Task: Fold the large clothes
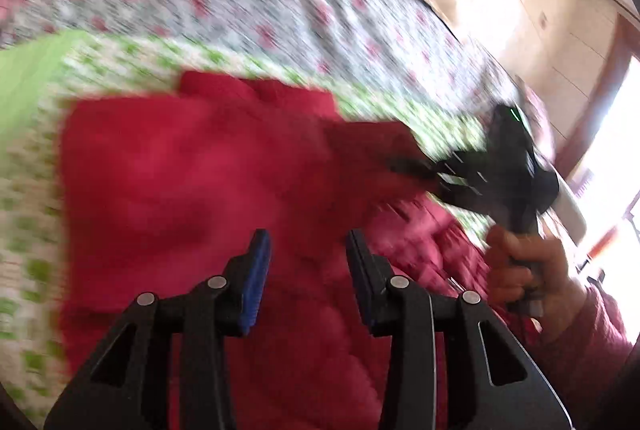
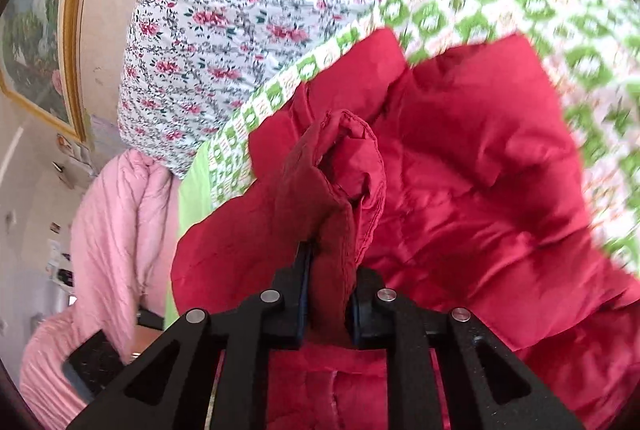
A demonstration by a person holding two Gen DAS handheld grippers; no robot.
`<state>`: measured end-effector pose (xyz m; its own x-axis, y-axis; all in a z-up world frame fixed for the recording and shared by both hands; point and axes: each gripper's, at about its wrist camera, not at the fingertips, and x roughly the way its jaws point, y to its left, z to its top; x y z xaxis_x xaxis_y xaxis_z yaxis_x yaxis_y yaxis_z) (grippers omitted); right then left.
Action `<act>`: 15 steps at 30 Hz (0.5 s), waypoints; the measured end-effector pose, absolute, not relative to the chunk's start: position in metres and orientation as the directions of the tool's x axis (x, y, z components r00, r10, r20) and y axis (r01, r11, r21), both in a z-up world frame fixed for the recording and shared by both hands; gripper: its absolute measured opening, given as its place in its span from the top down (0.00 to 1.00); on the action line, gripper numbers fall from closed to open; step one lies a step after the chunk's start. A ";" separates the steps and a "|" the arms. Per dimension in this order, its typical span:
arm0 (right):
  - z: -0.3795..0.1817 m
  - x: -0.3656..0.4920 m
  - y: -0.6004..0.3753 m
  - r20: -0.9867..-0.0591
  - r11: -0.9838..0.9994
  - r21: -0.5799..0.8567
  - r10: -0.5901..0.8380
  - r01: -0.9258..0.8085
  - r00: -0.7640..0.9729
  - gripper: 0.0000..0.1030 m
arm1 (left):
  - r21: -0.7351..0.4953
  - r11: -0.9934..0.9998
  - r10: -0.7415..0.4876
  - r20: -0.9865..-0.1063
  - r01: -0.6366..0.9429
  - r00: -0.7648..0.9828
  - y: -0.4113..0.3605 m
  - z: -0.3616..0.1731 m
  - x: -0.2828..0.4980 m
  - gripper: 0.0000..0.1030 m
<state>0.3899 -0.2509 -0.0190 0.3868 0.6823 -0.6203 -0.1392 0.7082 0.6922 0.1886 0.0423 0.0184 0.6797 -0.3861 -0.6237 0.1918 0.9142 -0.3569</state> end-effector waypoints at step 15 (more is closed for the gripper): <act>0.009 0.377 -0.293 -0.674 0.821 0.538 0.555 -0.190 0.489 0.86 | -0.392 0.920 -0.315 -0.738 0.001 0.597 0.108 -0.042 0.242 0.64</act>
<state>0.3773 -0.2929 0.0093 0.4885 0.5546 -0.6736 -0.1898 0.8211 0.5383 0.2415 0.1076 -0.0422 0.5970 -0.3153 -0.7377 0.0014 0.9199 -0.3921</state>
